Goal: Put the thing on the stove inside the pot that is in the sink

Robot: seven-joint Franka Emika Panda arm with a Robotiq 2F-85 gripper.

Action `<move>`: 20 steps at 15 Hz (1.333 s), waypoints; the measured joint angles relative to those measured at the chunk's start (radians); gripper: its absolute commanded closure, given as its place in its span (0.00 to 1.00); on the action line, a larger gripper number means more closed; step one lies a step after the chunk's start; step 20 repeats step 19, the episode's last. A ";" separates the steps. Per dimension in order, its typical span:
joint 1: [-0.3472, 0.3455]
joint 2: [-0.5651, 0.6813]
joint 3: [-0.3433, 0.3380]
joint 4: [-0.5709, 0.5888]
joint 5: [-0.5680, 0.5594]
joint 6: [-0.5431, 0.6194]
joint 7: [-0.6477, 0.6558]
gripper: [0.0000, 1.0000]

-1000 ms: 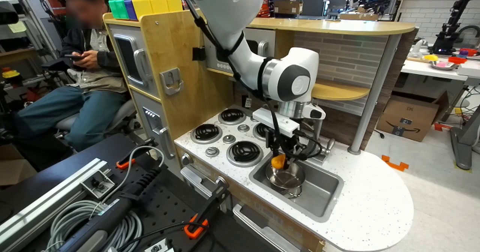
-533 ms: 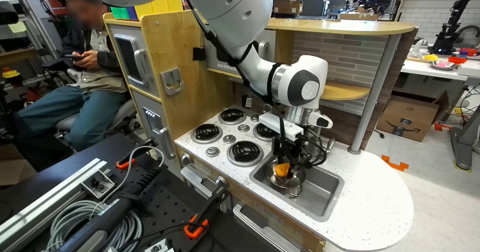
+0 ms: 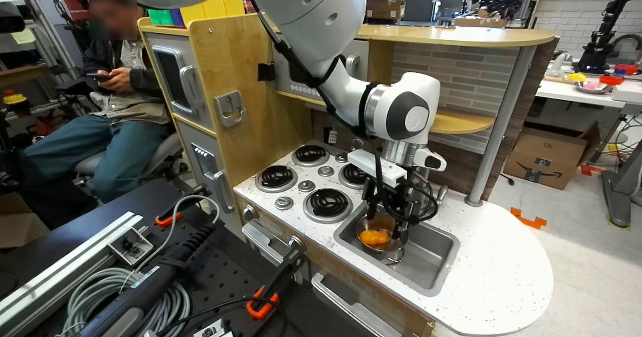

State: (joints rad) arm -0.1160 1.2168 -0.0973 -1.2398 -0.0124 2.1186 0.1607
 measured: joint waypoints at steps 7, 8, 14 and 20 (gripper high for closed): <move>0.041 -0.139 0.004 -0.194 -0.054 0.163 -0.126 0.00; 0.046 -0.167 0.001 -0.243 -0.071 0.196 -0.139 0.00; 0.046 -0.410 -0.007 -0.511 -0.161 0.375 -0.252 0.00; -0.057 -0.671 0.098 -0.675 -0.061 0.262 -0.477 0.00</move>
